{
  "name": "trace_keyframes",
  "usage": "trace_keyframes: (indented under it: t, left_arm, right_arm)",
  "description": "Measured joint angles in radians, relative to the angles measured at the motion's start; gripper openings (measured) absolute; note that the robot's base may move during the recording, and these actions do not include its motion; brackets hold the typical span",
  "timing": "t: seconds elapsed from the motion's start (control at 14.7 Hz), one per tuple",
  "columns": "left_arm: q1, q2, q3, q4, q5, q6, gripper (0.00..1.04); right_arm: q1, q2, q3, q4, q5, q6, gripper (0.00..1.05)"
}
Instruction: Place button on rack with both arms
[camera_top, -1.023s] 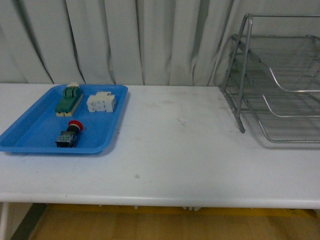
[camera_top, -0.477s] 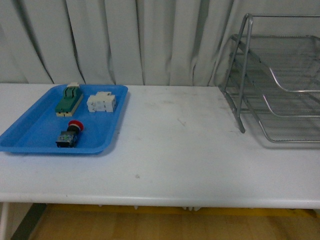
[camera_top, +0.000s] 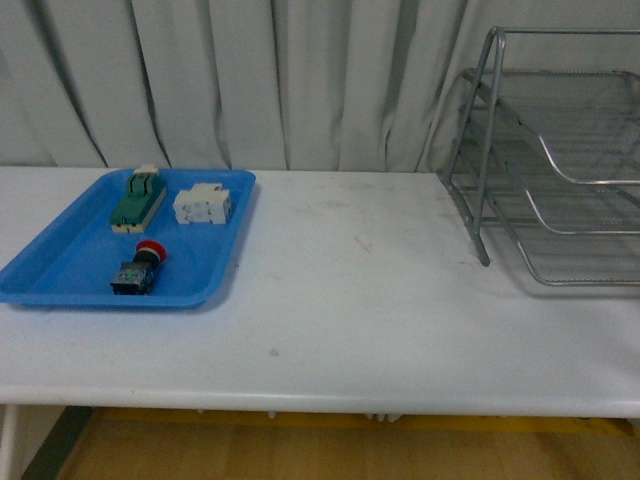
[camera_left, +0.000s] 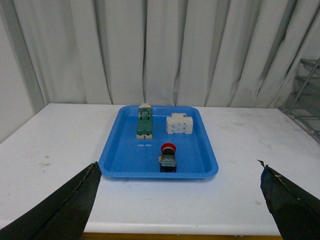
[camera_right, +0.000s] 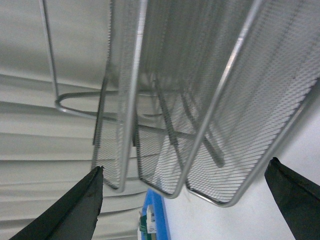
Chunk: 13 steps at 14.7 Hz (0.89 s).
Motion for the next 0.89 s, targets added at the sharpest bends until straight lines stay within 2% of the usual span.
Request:
trace_keyframes:
  t: [0.14,0.55,0.89]
  left_arm:
    - [0.0,0.0,0.0,0.0,0.0,0.0,0.98]
    - [0.0,0.0,0.0,0.0,0.0,0.0,0.98]
    - [0.0,0.0,0.0,0.0,0.0,0.0,0.98]
  right_arm:
    - [0.001,0.064,0.06,-0.002,0.024,0.041,0.98]
    - [0.001,0.146,0.148,0.0,-0.032,0.044,0.98]
    - [0.001,0.198,0.214,0.002,-0.039,0.07,0.98]
